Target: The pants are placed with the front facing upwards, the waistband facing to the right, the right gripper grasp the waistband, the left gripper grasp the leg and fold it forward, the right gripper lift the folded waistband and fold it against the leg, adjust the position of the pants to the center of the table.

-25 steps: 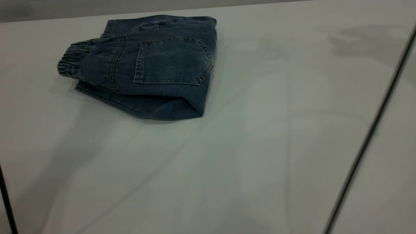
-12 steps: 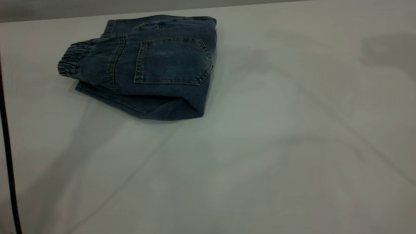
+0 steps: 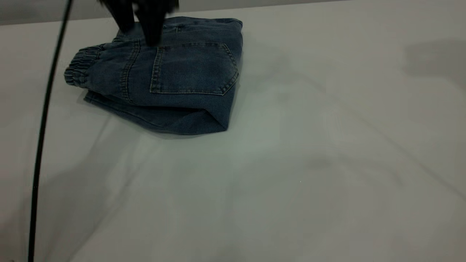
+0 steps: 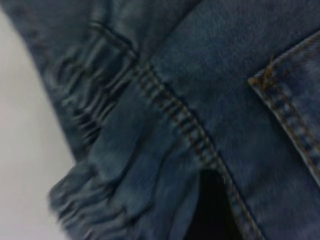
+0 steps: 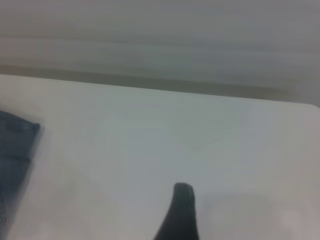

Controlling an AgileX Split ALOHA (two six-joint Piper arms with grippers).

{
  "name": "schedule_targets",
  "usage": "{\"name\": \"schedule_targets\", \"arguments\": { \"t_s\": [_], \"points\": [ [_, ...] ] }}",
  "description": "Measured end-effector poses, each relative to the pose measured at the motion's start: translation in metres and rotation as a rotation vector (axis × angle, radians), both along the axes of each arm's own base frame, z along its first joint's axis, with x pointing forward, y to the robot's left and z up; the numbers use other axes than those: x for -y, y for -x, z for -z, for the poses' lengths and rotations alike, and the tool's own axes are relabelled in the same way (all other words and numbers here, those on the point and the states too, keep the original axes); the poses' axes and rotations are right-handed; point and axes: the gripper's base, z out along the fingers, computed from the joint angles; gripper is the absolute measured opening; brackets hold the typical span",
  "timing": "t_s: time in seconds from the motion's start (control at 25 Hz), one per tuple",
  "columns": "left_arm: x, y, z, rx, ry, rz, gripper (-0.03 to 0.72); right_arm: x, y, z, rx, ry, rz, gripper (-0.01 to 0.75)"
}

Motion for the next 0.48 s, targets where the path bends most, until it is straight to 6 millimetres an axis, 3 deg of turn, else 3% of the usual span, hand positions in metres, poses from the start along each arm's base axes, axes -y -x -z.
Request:
{"name": "schedule_targets", "arguments": {
  "t_s": [0.16,0.48],
  "points": [
    [0.003,-0.006,0.024,0.009,0.008,0.013,0.461,0.0,0.0,0.0,0.001,0.001,-0.001,0.58],
    [0.007,-0.014,0.044,0.058,0.033,0.037,0.461,0.0,0.0,0.0,0.002,0.001,-0.002,0.58]
  ]
}}
